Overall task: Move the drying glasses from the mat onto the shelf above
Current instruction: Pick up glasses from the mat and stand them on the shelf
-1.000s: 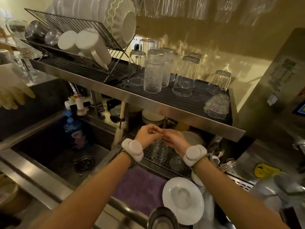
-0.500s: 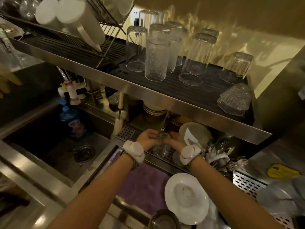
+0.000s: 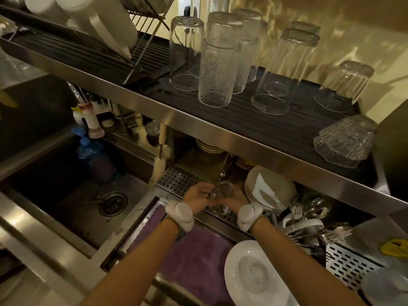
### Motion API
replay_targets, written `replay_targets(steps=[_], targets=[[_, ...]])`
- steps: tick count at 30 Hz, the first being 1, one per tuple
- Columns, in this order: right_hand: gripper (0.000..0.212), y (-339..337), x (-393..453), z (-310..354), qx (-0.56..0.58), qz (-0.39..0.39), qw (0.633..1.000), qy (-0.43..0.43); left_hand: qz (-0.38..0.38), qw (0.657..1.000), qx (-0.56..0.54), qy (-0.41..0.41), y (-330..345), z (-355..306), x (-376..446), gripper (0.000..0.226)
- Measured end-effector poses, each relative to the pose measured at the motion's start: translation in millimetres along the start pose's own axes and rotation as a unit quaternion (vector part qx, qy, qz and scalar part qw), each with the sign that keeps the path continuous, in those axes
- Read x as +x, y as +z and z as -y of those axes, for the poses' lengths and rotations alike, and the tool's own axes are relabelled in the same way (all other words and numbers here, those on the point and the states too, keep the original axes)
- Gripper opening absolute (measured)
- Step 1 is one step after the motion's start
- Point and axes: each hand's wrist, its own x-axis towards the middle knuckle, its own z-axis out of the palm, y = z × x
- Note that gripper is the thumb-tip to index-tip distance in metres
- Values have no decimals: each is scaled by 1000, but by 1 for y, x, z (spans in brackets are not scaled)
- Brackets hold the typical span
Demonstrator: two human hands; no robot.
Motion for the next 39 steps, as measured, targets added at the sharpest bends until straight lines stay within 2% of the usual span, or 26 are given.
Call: replay_targets(steps=[2, 5, 10, 13, 14, 16, 20, 21, 23, 24, 25, 28, 30, 32, 35, 39], targets=[[74, 4, 5, 2, -24, -5, 1000, 13, 0, 1000, 5, -8, 0, 0, -1, 51], [48, 9, 7, 6, -66, -10, 998, 19, -4, 999, -33, -13, 0, 0, 0, 54], [64, 9, -6, 10, -56, -22, 998, 35, -46, 997, -69, -5, -3, -9, -4, 43], [67, 5, -18, 12, -22, -26, 999, -4, -99, 993, -52, 34, -3, -14, -8, 29], [60, 4, -23, 15, -21, -23, 999, -14, -120, 990, -51, 45, -4, -17, -12, 27], [31, 2, -28, 25, -38, -3, 999, -25, -138, 987, -56, 64, -5, -23, -19, 27], [21, -1, -46, 54, -37, 22, 997, -62, -167, 973, -85, 132, -10, -45, -40, 37], [26, -1, -53, 57, -24, 24, 997, -76, -183, 968, -91, 149, -12, -50, -47, 38], [57, -1, -62, 62, 7, 14, 995, -101, -196, 958, -106, 178, -14, -61, -55, 39], [64, -1, -70, 66, 13, 16, 994, -111, -196, 955, -111, 191, -16, -66, -62, 39], [63, 1, -77, 70, 14, 25, 992, -120, -194, 953, -118, 203, -17, -71, -70, 39], [34, 7, -91, 88, -21, 65, 986, -153, -196, 943, -135, 235, -26, -85, -85, 39], [25, 11, -105, 101, -41, 88, 978, -182, -199, 935, -148, 252, -34, -97, -99, 39], [30, 14, -114, 113, -27, 95, 975, -201, -199, 932, -150, 265, -44, -109, -107, 38], [53, 12, -127, 129, -22, 98, 969, -225, -198, 923, -149, 295, -57, -126, -121, 37], [52, -1, -141, 154, 11, 93, 964, -249, -206, 911, -142, 327, -69, -152, -128, 39]])
